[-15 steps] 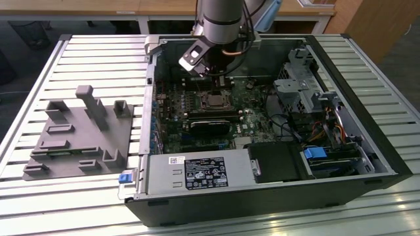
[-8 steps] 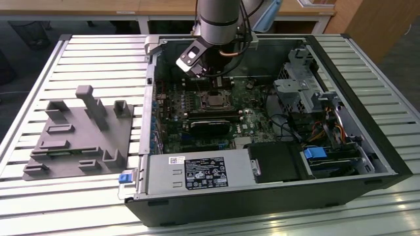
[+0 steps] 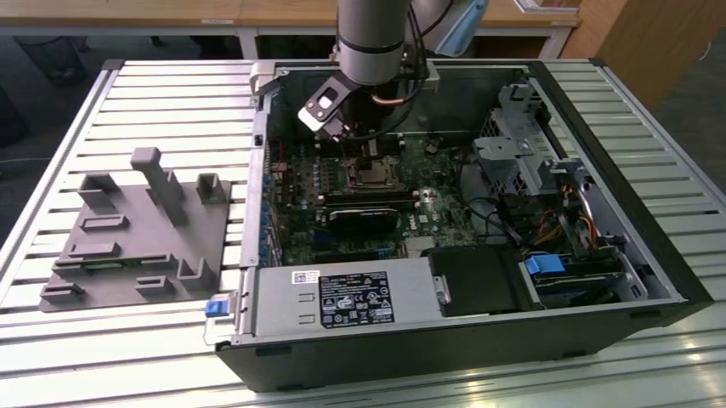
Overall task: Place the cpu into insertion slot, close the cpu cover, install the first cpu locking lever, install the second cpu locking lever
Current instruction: 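Close the cpu cover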
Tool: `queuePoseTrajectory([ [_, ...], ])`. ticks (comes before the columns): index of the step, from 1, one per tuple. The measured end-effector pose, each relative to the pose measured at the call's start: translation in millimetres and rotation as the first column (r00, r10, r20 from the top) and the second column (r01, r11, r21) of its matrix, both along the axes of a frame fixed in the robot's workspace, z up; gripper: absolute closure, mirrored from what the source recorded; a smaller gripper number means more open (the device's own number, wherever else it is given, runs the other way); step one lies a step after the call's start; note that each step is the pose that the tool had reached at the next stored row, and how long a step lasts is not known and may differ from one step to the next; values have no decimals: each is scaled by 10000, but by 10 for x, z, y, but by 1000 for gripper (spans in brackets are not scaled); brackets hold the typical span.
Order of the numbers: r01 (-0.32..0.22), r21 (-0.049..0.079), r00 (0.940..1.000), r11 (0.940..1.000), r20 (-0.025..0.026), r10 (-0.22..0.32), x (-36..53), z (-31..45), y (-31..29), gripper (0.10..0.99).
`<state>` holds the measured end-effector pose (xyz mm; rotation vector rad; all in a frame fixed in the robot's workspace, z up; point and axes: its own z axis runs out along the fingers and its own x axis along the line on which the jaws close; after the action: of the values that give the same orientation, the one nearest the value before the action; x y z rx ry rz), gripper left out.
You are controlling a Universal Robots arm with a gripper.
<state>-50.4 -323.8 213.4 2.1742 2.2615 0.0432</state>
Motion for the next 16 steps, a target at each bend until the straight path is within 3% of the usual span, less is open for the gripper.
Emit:
queuePoseTrajectory([
  [4,-6,0,10000,10000,1,6,-35,-49,0,980],
  [16,-6,-7,10000,10000,-5,6,-22,-135,1,980],
])
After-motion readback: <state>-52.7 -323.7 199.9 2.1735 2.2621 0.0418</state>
